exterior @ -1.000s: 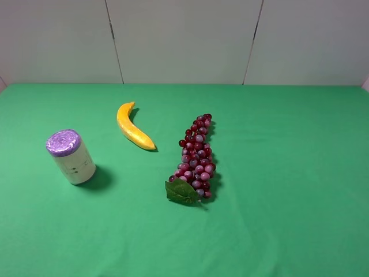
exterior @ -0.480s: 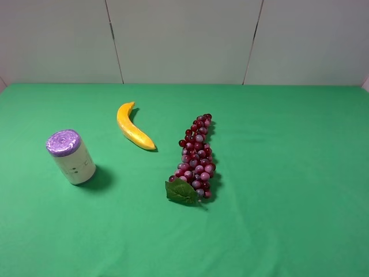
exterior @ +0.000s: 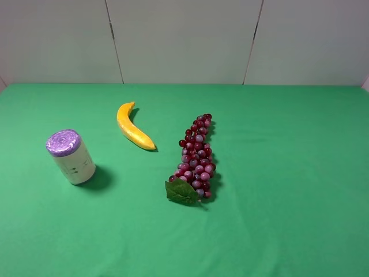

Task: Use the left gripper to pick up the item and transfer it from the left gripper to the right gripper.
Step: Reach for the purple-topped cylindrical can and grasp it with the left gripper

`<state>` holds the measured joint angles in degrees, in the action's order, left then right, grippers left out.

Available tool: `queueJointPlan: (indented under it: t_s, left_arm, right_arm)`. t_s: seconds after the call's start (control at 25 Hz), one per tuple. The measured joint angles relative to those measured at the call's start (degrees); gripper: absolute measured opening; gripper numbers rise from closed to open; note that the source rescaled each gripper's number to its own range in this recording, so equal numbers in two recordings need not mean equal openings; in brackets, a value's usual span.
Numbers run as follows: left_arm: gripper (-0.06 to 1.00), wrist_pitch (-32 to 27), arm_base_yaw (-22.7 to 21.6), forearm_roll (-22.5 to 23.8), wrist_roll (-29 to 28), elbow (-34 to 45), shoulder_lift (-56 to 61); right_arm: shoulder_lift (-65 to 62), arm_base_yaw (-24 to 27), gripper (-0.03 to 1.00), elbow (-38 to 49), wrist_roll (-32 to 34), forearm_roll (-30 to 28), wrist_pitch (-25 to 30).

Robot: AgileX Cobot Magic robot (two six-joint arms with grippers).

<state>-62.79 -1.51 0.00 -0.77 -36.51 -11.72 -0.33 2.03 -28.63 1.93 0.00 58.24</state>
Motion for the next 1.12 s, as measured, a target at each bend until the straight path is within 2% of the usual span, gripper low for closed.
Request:
queueJointPlan:
  t_s: [0.6,0.84,1.12]
  left_arm:
    - [1.00,-1.30,0.42,-1.64,0.77,-17.72,-34.27]
    - [1.00,-0.77,6.42,0.56,0.44,-20.72,-46.91]
    - [1.00,3.55,13.81,1.14,-1.82,-21.06,-60.36]
  right_arm:
    - [0.00,0.00,1.00,0.00,0.00,0.00,0.00]
    - [0.00,0.00,1.00,0.00,0.00,0.00,0.00]
    - [0.00,0.00,1.00,0.00,0.00,0.00,0.00]
